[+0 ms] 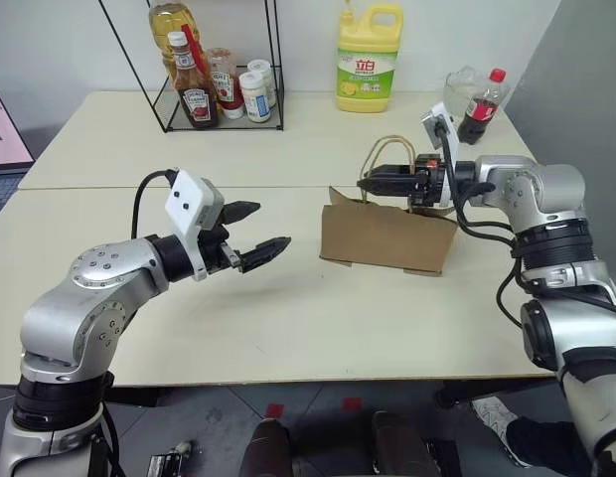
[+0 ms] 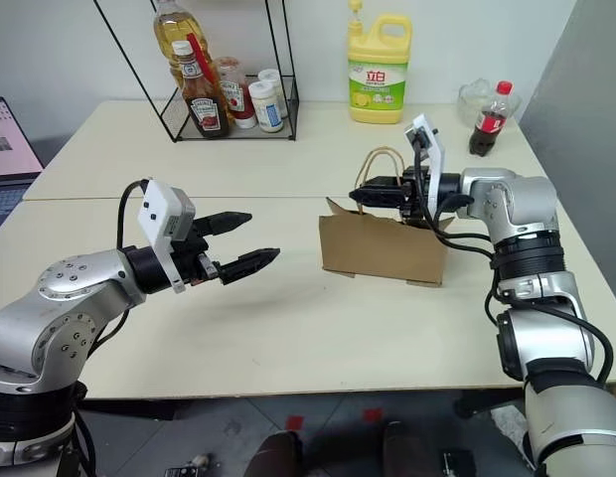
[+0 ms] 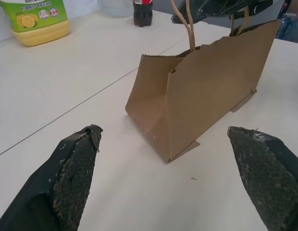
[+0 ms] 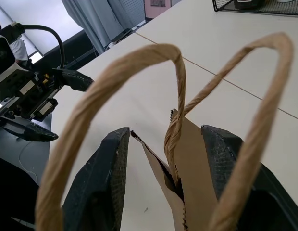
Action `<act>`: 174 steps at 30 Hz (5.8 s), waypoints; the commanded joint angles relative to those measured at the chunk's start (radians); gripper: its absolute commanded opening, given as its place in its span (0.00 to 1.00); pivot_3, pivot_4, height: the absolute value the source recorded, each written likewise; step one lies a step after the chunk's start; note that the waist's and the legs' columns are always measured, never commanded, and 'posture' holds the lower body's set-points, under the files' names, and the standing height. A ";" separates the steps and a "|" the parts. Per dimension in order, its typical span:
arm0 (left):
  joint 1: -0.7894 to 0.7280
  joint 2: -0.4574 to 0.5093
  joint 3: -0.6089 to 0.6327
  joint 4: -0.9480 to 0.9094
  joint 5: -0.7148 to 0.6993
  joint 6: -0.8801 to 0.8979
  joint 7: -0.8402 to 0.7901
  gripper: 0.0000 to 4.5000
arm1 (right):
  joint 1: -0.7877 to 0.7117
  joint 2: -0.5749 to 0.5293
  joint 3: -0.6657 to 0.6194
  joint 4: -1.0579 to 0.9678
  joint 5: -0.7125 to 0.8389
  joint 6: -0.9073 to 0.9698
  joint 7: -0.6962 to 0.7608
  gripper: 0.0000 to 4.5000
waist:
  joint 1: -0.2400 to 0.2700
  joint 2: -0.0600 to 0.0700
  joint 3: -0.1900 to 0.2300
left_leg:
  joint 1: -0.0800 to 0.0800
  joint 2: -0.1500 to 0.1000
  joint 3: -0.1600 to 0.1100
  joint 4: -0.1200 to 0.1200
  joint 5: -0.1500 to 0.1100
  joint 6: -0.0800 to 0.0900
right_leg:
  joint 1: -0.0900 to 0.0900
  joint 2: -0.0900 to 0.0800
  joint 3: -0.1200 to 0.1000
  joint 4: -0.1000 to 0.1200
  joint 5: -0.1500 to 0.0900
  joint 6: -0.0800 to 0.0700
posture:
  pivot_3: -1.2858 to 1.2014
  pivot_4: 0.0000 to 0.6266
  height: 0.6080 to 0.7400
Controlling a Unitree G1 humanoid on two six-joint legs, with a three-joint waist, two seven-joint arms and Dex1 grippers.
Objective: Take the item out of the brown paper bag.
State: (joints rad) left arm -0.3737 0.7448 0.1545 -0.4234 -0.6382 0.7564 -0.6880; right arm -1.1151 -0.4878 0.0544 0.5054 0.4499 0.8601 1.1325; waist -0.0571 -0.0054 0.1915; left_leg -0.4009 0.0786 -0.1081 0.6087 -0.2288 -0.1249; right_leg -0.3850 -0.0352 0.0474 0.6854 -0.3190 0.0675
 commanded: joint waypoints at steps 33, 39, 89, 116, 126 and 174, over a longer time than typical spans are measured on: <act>-0.008 0.011 0.024 -0.021 0.006 -0.020 -0.004 1.00 | -0.075 0.037 -0.066 -0.029 0.007 -0.031 -0.031 0.00 | 0.000 0.000 0.000 | 0.000 0.000 0.000 0.000 0.000 0.000 | 0.000 0.000 0.000 0.001 0.000 0.000 | 0.52 0.24 1.00; -0.006 0.012 0.040 -0.019 -0.004 -0.010 0.000 1.00 | -0.128 0.066 -0.085 -0.009 0.007 -0.059 -0.051 0.00 | -0.001 0.000 0.000 | 0.000 0.000 0.000 0.000 0.000 0.000 | -0.001 0.000 0.000 0.001 0.000 0.000 | 0.52 0.24 1.00; 0.302 -0.026 0.181 -0.261 -0.158 0.057 0.231 1.00 | -0.356 0.428 -0.054 0.626 -0.301 -0.721 -0.101 0.76 | -0.001 -0.001 0.000 | 0.001 0.000 0.000 0.000 0.000 0.000 | -0.002 0.000 0.000 0.005 0.000 0.000 | 0.52 0.24 1.00; -0.444 0.193 -0.066 0.743 0.267 -0.436 -0.273 1.00 | 0.192 -0.035 -0.231 -0.335 -0.253 -0.163 -0.435 0.99 | 0.011 -0.002 0.000 | 0.000 0.000 0.000 0.000 0.000 0.001 | -0.003 0.001 0.000 0.005 0.000 0.000 | 0.52 0.24 1.00; -0.788 0.011 -0.280 1.328 0.616 -0.890 -0.290 1.00 | 0.411 -0.084 -0.201 -0.685 -0.023 -0.025 -0.291 0.99 | -0.002 -0.002 0.000 | -0.001 0.000 0.000 0.000 0.001 -0.002 | -0.003 0.001 0.000 0.002 0.000 0.000 | 0.52 0.24 1.00; 0.120 0.200 -0.329 0.075 0.472 -0.849 -0.702 1.00 | 0.844 -0.120 -0.017 -1.008 0.151 0.015 -0.353 0.99 | 0.009 -0.003 0.000 | 0.001 0.001 0.000 0.001 0.000 0.002 | -0.001 0.001 0.000 0.005 0.000 0.000 | 0.52 0.24 1.00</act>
State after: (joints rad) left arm -0.2546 0.9498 -0.1674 -0.3062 -0.1449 -0.1105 -1.4067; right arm -0.2769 -0.6122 0.0482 -0.4480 0.5730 0.8719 0.7883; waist -0.0480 -0.0081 0.1913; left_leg -0.4003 0.0793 -0.1081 0.6099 -0.2286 -0.1226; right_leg -0.3855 -0.0342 0.0477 0.6908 -0.3194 0.0674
